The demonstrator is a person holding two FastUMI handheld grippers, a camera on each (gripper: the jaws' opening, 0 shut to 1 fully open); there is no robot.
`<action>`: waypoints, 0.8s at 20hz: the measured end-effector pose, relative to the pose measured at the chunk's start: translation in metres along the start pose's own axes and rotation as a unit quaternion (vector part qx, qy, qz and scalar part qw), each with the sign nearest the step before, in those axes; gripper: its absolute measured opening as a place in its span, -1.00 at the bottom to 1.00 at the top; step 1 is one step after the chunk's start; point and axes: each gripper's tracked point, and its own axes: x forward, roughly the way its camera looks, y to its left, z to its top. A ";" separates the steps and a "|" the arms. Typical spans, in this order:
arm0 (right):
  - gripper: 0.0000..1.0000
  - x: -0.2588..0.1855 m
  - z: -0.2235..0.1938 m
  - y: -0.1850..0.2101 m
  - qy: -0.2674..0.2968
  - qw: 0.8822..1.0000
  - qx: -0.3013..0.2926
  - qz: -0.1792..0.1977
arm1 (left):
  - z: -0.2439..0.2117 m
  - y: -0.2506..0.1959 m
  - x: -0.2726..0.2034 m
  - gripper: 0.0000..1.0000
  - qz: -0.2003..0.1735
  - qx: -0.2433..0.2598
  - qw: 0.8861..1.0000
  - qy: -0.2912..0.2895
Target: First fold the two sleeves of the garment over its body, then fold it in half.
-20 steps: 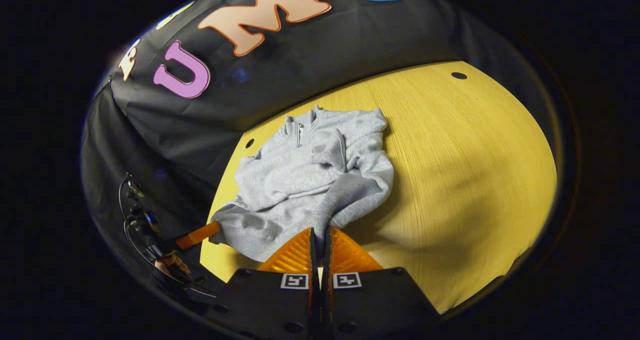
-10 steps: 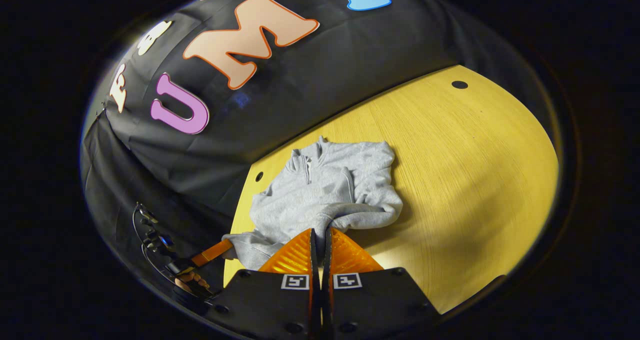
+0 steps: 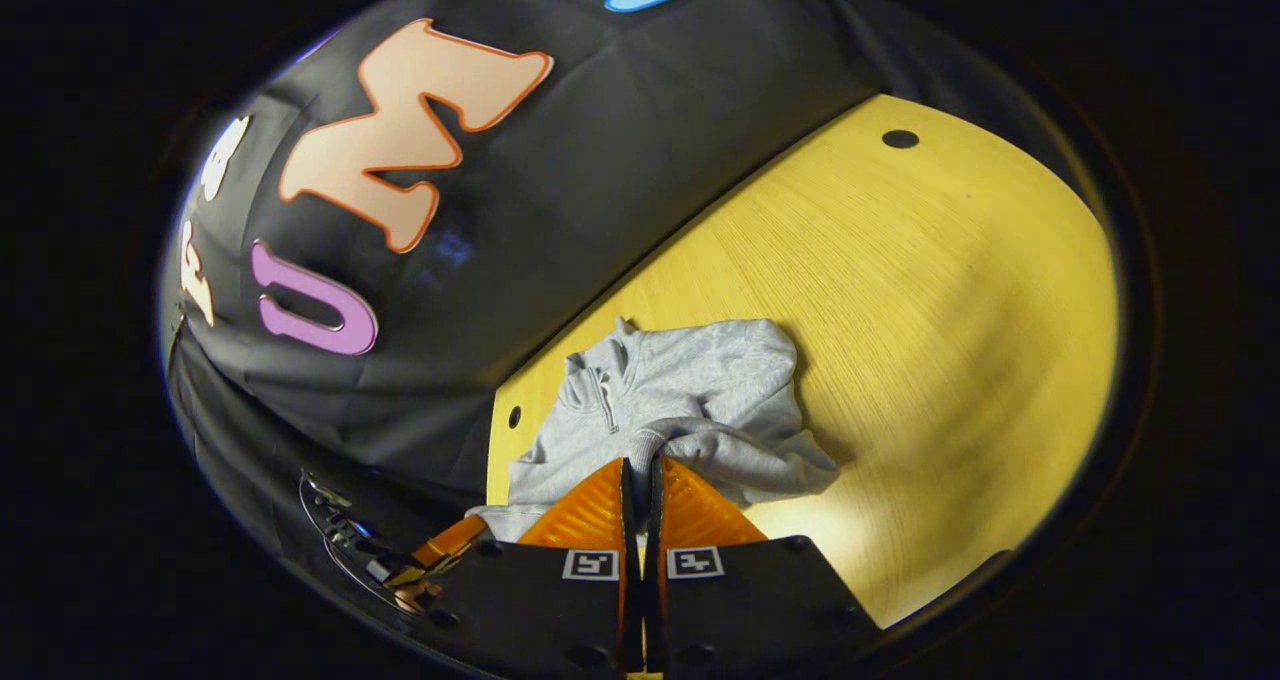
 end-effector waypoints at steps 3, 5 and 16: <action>-0.94 0.032 0.002 -0.011 0.009 0.999 0.025 -0.019 | -0.007 0.013 0.028 -1.00 0.013 0.002 1.000 0.024; -0.93 0.047 0.002 -0.014 0.011 0.999 0.033 -0.028 | -0.011 0.023 0.044 -1.00 0.031 0.001 0.999 0.039; 0.96 0.076 0.037 -0.020 -0.062 0.996 0.001 -0.062 | 0.013 0.022 0.064 0.39 0.059 0.069 0.996 0.001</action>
